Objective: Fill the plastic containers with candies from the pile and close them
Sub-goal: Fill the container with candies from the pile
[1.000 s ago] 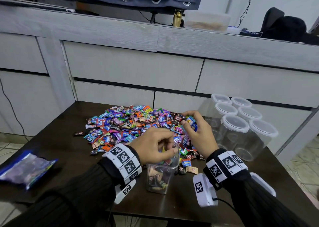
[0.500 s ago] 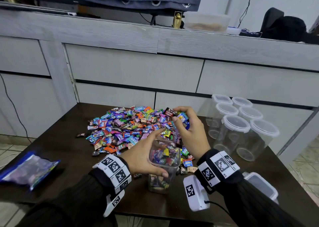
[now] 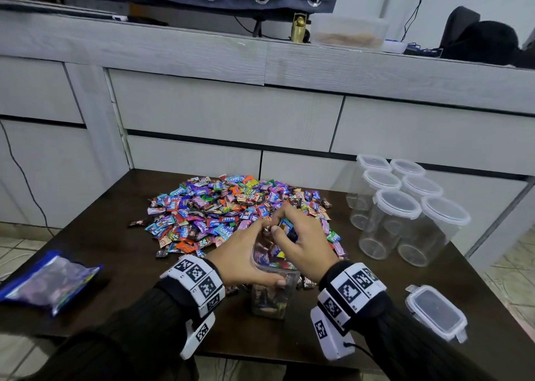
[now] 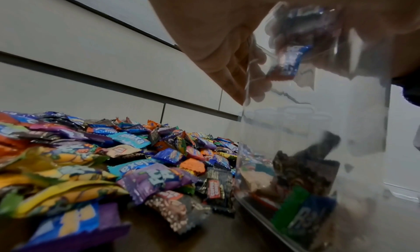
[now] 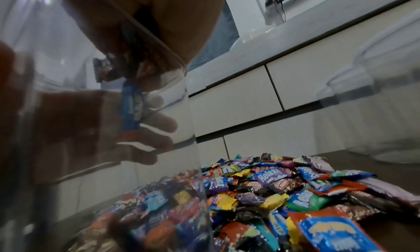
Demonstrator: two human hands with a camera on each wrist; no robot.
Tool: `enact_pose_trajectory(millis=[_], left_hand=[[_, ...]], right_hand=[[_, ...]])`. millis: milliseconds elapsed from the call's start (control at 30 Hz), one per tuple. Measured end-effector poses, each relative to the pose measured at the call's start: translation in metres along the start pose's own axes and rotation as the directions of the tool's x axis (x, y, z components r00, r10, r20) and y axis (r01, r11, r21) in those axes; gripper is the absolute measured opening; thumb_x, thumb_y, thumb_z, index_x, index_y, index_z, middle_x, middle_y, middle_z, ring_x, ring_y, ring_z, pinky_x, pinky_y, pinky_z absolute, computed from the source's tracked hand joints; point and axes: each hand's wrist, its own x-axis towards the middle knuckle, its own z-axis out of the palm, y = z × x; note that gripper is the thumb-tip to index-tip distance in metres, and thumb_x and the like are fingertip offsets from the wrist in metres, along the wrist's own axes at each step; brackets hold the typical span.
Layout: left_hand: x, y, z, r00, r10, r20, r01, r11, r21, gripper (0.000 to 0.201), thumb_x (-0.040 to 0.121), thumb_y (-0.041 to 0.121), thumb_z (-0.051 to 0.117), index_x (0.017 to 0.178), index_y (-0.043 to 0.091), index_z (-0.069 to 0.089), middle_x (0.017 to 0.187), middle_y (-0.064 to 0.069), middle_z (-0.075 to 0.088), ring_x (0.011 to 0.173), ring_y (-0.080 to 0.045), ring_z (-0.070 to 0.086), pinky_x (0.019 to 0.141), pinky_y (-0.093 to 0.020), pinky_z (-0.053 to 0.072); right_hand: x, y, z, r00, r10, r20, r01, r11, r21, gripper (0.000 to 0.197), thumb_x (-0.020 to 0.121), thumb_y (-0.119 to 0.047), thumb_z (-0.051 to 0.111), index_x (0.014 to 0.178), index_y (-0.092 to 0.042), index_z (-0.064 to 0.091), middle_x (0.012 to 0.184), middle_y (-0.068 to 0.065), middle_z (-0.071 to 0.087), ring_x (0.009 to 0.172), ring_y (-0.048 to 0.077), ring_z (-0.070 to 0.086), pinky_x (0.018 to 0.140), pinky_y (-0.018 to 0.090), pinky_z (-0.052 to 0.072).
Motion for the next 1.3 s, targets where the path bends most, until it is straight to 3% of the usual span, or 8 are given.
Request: enact_pose_trajectory(millis=[200, 333, 567, 767, 900, 1033, 1167, 1300], left_hand=[[0.000, 0.000, 0.000, 1.000, -0.006, 0.011, 0.007, 0.999, -0.043, 0.084, 0.055, 0.053, 0.087, 0.123, 0.032, 0.042, 0.114, 0.013, 0.063, 0.106, 0.003, 0.061, 0.094, -0.027, 0.051], [-0.002, -0.001, 0.002, 1.000, -0.006, 0.002, 0.006, 0.998, -0.056, 0.084, 0.055, 0.053, 0.087, 0.122, 0.030, 0.042, 0.113, 0.014, 0.062, 0.106, 0.007, 0.060, 0.088, -0.014, 0.049], [-0.003, 0.000, 0.003, 1.000, 0.026, -0.001, -0.026, 0.991, -0.130, 0.080, 0.056, 0.046, 0.089, 0.119, 0.033, 0.042, 0.114, 0.013, 0.062, 0.107, 0.004, 0.060, 0.090, -0.014, 0.047], [-0.005, -0.004, 0.003, 0.998, 0.023, 0.064, -0.012, 0.986, -0.167, 0.103, 0.045, 0.064, 0.088, 0.129, 0.043, 0.033, 0.125, 0.013, 0.057, 0.118, 0.002, 0.055, 0.103, -0.032, 0.047], [-0.008, -0.014, -0.003, 0.997, 0.005, 0.072, 0.015, 0.960, -0.279, 0.131, 0.031, 0.086, 0.072, 0.145, 0.049, 0.019, 0.141, 0.007, 0.052, 0.131, -0.007, 0.049, 0.110, -0.032, 0.038], [-0.012, -0.029, -0.011, 0.994, -0.080, -0.068, 0.060, 0.964, -0.260, 0.117, 0.045, 0.103, 0.037, 0.144, 0.045, 0.019, 0.138, 0.020, 0.050, 0.126, 0.007, 0.047, 0.105, -0.027, 0.040], [-0.014, -0.058, -0.017, 0.936, -0.302, -0.183, 0.331, 0.930, 0.161, 0.105, 0.064, 0.092, 0.036, 0.148, 0.030, 0.029, 0.153, 0.006, 0.038, 0.141, -0.011, 0.034, 0.115, -0.041, 0.031], [-0.007, -0.088, -0.013, 0.823, -0.567, -0.035, 0.470, 0.646, 0.602, 0.136, 0.055, 0.091, 0.052, 0.155, 0.025, -0.012, 0.162, -0.004, -0.020, 0.150, -0.029, -0.016, 0.120, -0.056, 0.001]], right_hand=[[-0.002, -0.003, -0.002, 0.991, -0.136, 0.012, 0.137, 0.989, -0.056, 0.026, 0.081, -0.026, 0.048, 0.074, -0.004, 0.058, 0.071, 0.004, 0.058, 0.068, 0.016, 0.051, 0.064, 0.027, 0.041], [-0.004, -0.002, -0.001, 0.989, -0.149, 0.010, 0.150, 0.988, -0.045, 0.037, 0.091, -0.026, 0.045, 0.077, -0.003, 0.070, 0.077, 0.007, 0.069, 0.074, 0.019, 0.063, 0.068, 0.034, 0.048], [-0.005, 0.001, -0.002, 0.988, -0.157, -0.005, 0.157, 0.986, -0.048, 0.019, 0.089, -0.011, 0.055, 0.091, -0.005, 0.073, 0.086, 0.003, 0.071, 0.080, 0.012, 0.065, 0.074, 0.025, 0.050], [-0.002, 0.008, -0.005, 0.999, -0.017, -0.044, 0.023, 0.989, 0.147, 0.024, 0.091, -0.013, 0.049, 0.093, -0.005, 0.071, 0.087, 0.005, 0.071, 0.083, 0.015, 0.066, 0.075, 0.031, 0.053], [0.004, 0.017, -0.014, 0.977, 0.200, -0.077, -0.098, 0.734, 0.672, 0.023, 0.095, -0.005, 0.041, 0.097, 0.001, 0.062, 0.098, 0.017, 0.067, 0.098, 0.028, 0.065, 0.092, 0.037, 0.052], [0.006, 0.036, -0.021, 0.934, 0.348, -0.078, -0.162, 0.609, 0.776, 0.027, 0.098, 0.003, 0.032, 0.098, -0.003, 0.058, 0.103, 0.019, 0.065, 0.102, 0.026, 0.064, 0.093, 0.034, 0.051], [-0.004, 0.066, -0.024, 0.877, 0.478, -0.048, -0.444, 0.845, 0.298, 0.013, 0.096, -0.011, 0.050, 0.108, -0.014, 0.056, 0.117, 0.009, 0.060, 0.110, 0.018, 0.057, 0.095, 0.031, 0.046], [-0.016, 0.098, -0.022, 0.732, 0.659, 0.173, -0.543, 0.718, -0.436, 0.088, 0.081, -0.052, 0.066, 0.147, -0.015, 0.021, 0.154, 0.008, 0.024, 0.141, 0.026, 0.023, 0.112, 0.042, 0.028]])
